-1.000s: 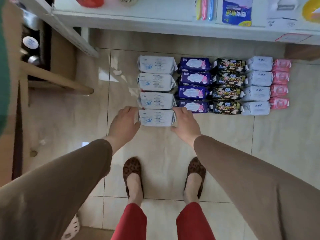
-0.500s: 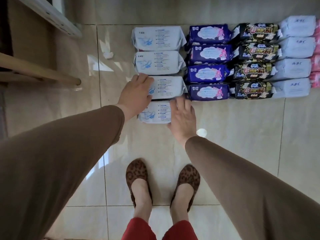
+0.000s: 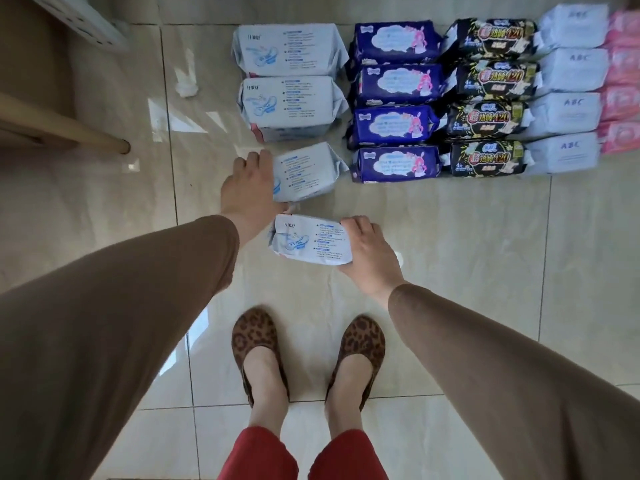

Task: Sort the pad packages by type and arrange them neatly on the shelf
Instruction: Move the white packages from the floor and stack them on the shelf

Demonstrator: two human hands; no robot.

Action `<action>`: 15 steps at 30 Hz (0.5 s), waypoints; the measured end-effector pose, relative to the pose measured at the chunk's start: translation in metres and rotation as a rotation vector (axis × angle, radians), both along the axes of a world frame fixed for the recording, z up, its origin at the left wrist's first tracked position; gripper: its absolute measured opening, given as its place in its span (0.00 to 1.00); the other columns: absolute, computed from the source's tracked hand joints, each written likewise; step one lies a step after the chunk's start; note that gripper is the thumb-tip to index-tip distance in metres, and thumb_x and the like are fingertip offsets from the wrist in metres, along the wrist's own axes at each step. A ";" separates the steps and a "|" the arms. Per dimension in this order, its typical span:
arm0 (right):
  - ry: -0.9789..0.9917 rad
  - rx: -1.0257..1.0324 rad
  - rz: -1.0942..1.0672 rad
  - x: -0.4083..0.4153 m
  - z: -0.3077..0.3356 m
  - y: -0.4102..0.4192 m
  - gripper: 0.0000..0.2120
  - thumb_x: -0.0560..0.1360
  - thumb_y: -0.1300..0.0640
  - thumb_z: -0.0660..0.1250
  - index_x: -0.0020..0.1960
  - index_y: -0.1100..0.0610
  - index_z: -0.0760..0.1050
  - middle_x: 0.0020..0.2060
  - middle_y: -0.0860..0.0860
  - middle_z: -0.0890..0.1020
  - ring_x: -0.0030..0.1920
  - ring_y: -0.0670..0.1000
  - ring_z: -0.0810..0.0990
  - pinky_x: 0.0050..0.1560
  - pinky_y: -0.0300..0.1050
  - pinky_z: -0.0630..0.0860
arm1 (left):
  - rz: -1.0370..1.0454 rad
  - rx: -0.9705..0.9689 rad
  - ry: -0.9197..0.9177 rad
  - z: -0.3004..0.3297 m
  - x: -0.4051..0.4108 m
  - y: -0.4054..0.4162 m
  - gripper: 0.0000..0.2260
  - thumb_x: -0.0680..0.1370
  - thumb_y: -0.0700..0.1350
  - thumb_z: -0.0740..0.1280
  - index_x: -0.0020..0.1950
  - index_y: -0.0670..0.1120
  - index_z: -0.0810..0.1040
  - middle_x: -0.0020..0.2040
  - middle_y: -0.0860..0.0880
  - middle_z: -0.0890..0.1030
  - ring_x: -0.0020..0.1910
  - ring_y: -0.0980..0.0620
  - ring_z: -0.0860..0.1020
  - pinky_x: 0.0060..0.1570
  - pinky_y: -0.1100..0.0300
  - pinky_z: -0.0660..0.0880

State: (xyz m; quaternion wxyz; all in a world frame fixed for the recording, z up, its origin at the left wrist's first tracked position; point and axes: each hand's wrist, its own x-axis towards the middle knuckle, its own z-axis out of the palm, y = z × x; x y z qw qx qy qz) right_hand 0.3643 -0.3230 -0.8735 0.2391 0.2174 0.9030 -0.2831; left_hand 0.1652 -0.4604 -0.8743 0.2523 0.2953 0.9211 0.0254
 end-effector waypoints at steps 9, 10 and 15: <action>-0.047 -0.097 -0.074 0.035 0.180 0.036 0.34 0.66 0.50 0.78 0.68 0.51 0.67 0.62 0.49 0.69 0.58 0.53 0.71 0.53 0.50 0.74 | 0.107 0.082 -0.060 0.180 -0.002 -0.057 0.34 0.65 0.55 0.77 0.65 0.45 0.69 0.56 0.44 0.72 0.56 0.40 0.70 0.44 0.51 0.70; -0.054 -0.104 -0.067 0.032 0.214 0.043 0.35 0.66 0.48 0.78 0.68 0.50 0.67 0.62 0.49 0.69 0.59 0.53 0.71 0.53 0.50 0.74 | 0.109 0.091 -0.051 0.213 -0.006 -0.058 0.33 0.65 0.55 0.77 0.64 0.44 0.69 0.55 0.44 0.73 0.55 0.40 0.71 0.43 0.52 0.69; -0.033 -0.109 -0.063 -0.006 0.412 0.079 0.40 0.63 0.44 0.79 0.70 0.47 0.65 0.62 0.46 0.68 0.60 0.49 0.70 0.50 0.47 0.71 | 0.085 0.164 -0.004 0.406 -0.034 -0.055 0.38 0.63 0.61 0.77 0.66 0.45 0.69 0.55 0.44 0.73 0.52 0.40 0.71 0.52 0.48 0.72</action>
